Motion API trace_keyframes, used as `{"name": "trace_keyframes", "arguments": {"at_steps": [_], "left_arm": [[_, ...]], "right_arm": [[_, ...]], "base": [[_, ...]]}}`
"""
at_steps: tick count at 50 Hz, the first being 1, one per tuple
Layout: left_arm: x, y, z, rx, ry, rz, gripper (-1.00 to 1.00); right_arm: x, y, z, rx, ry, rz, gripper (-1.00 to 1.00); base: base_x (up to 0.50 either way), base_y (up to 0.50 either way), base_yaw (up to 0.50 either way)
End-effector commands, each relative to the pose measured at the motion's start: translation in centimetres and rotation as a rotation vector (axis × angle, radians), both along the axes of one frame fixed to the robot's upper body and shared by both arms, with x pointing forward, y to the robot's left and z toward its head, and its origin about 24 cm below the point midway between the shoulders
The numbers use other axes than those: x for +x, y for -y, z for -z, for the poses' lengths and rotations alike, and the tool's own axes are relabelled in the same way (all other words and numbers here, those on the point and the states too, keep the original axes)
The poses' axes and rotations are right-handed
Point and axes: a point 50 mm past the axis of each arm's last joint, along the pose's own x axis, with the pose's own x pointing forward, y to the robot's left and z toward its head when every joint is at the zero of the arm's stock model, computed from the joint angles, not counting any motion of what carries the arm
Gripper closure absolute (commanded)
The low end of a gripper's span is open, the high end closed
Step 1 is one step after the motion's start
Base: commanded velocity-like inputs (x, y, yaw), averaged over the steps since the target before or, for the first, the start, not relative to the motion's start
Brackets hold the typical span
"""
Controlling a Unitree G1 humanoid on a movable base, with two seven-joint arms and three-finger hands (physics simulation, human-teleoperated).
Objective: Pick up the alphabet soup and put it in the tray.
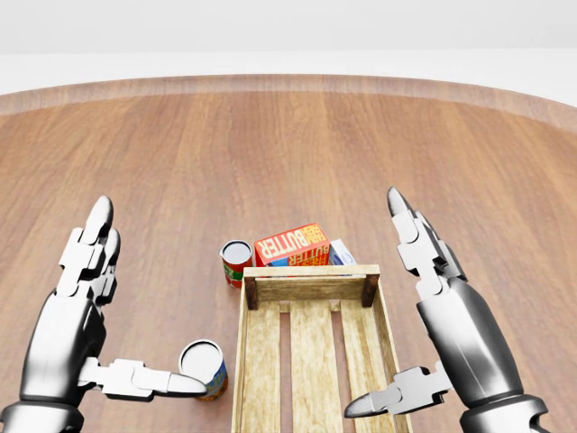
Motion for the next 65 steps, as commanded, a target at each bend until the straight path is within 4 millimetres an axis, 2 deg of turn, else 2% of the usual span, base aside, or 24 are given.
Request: {"name": "trace_keyframes", "arguments": {"at_steps": [1,7,23,32,41,65], "left_arm": [[0.2,-0.1,0.2,0.093,-0.017,0.004,-1.00],[0.5,-0.5,-0.1,0.221,-0.006,0.019,-1.00],[1.6,-1.0,-0.3,0.366,-0.018,0.093,-1.00],[1.6,-0.3,-0.1,0.437,-0.017,0.146,-1.00],[2.2,-0.3,-0.1,0.498,-0.018,0.172,-1.00],[2.7,0.0,2.2,0.564,-0.097,0.185,-1.00]], "right_arm": [[0.0,0.0,0.0,0.002,-0.001,0.001,-0.99],[-0.1,0.0,-0.1,0.000,0.004,0.001,-0.98],[-0.1,0.0,-0.1,0.001,0.003,0.001,-0.98],[0.1,-0.1,0.2,0.007,-0.004,-0.001,-0.98],[0.1,0.0,0.2,0.011,-0.007,0.001,-0.98],[0.0,0.0,0.0,0.003,0.001,0.000,-0.98]], "base": [[0.00,0.00,0.00],[0.00,0.00,0.00],[0.00,0.00,0.00],[0.00,0.00,0.00],[0.00,0.00,0.00],[0.00,0.00,0.00]]}}
